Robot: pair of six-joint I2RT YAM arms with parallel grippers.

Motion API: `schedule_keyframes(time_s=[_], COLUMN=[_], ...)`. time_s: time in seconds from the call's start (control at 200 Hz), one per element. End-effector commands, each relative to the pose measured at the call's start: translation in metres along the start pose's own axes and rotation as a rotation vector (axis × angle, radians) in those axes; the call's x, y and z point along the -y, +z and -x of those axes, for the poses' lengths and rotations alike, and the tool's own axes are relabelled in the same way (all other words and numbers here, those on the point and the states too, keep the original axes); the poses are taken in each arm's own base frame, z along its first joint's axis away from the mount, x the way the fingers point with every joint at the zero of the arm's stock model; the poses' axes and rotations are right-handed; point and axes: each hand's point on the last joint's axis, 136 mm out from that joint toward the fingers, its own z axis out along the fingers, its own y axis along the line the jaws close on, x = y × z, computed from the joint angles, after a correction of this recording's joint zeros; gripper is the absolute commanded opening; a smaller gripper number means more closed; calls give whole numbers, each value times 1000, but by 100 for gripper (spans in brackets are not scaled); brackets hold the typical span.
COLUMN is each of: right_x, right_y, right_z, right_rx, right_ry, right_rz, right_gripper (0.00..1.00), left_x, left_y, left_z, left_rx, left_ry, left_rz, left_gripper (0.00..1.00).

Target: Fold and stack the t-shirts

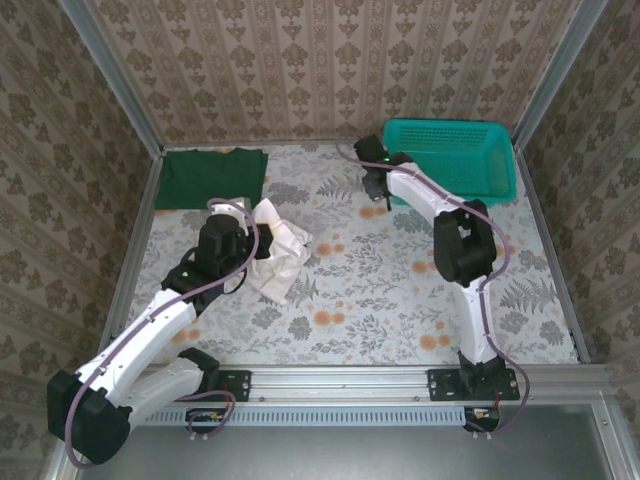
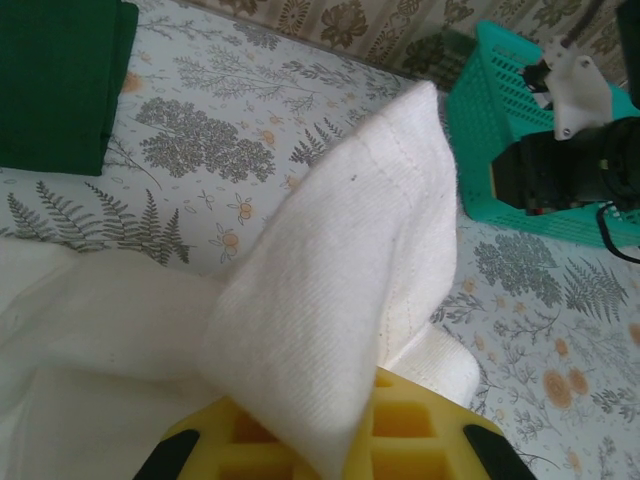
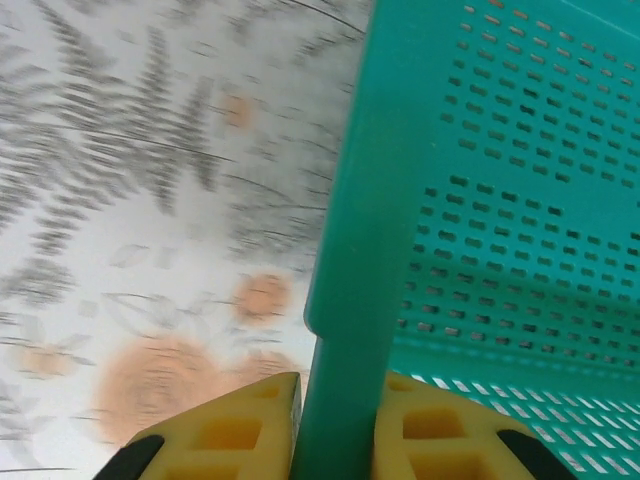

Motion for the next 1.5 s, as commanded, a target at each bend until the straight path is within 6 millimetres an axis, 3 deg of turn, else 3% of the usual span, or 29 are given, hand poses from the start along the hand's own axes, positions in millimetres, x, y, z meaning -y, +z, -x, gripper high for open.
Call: schedule_keyframes(time_s=[0.0, 0.09, 0.23, 0.48, 0.68, 0.875, 0.975, 1.03, 1.155, 1.265, 1.41, 1.495], right_x=[37, 68, 83, 91, 103, 117, 119, 120, 117, 114, 111, 87], right_y=[8, 16, 18, 29, 47, 58, 55, 52, 26, -20, -88, -129], right_z=[-2, -10, -4, -3, -11, -4, 5, 10, 17, 35, 44, 35], right_rx=[17, -21, 47, 83, 34, 6, 23, 36, 68, 189, 292, 364], right_ry=[-15, 47, -18, -127, -142, -119, -92, -75, -11, 24, 108, 190], right_rz=[-34, -26, -17, 21, 25, 6, 6, 5, 39, 28, 46, 206], right_gripper=[0, 0, 0, 1, 5, 6, 11, 21, 44, 65, 73, 74], left_x=[5, 6, 8, 9, 8, 8, 8, 8, 10, 10, 11, 12], left_y=[3, 5, 7, 8, 8, 11, 11, 12, 13, 14, 15, 15], left_z=[6, 5, 4, 3, 5, 3, 4, 5, 6, 6, 8, 9], left_rx=[23, 14, 7, 1, 7, -3, 0, 1, -5, -10, -15, -17], left_ry=[-29, -32, -39, -41, -39, -39, -38, -36, -34, -35, -33, -35], left_rz=[-32, -34, -45, -51, -47, -46, -42, -42, -42, -40, -39, -40], left_gripper=[0, 0, 0, 0, 0, 0, 0, 0, 0, 0, 1, 1])
